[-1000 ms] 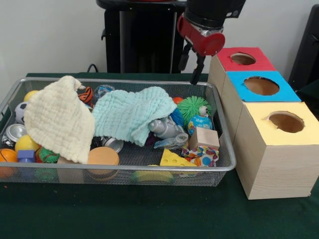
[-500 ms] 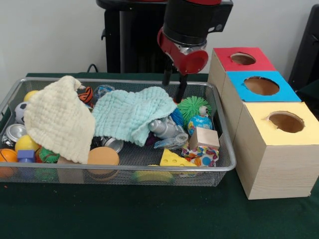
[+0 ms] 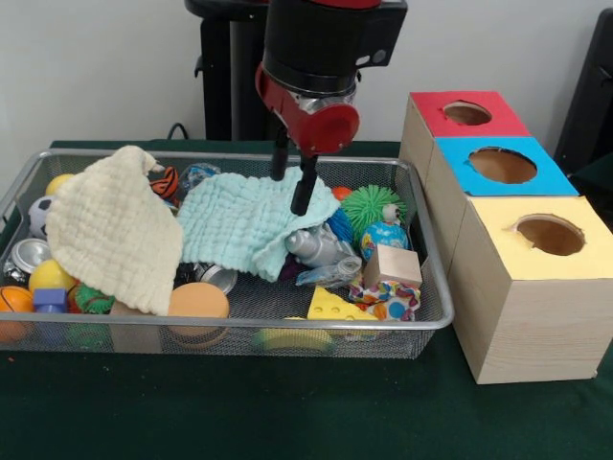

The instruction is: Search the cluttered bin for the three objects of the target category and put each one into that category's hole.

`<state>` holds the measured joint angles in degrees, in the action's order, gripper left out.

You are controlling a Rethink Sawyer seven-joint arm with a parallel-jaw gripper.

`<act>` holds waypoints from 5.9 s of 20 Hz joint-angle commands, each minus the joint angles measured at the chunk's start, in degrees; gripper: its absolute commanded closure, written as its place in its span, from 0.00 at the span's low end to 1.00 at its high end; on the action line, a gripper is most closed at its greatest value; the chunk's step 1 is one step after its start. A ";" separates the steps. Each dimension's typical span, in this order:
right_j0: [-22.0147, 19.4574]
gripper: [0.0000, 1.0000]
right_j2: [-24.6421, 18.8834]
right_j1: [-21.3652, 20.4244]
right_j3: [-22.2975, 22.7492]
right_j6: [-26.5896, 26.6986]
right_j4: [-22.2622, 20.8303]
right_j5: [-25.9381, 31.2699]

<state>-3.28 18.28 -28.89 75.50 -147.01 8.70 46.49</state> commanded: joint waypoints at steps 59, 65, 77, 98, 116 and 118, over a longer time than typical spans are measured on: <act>-16.34 0.00 -26.37 9.80 0.87 10.94 -30.42 -6.62; -15.44 0.00 -26.48 11.79 0.26 8.67 -31.47 -9.10; -17.38 0.00 -27.20 15.17 -2.10 9.60 -32.70 -12.54; -19.89 0.00 -28.01 13.49 -1.20 12.89 -33.97 -9.60; -18.60 0.00 -26.22 11.19 0.22 13.13 -34.20 -4.60; -18.21 0.00 -25.50 10.62 0.51 13.52 -34.59 -3.21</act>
<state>-21.51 -5.81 -19.82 70.79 -146.60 -20.38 38.62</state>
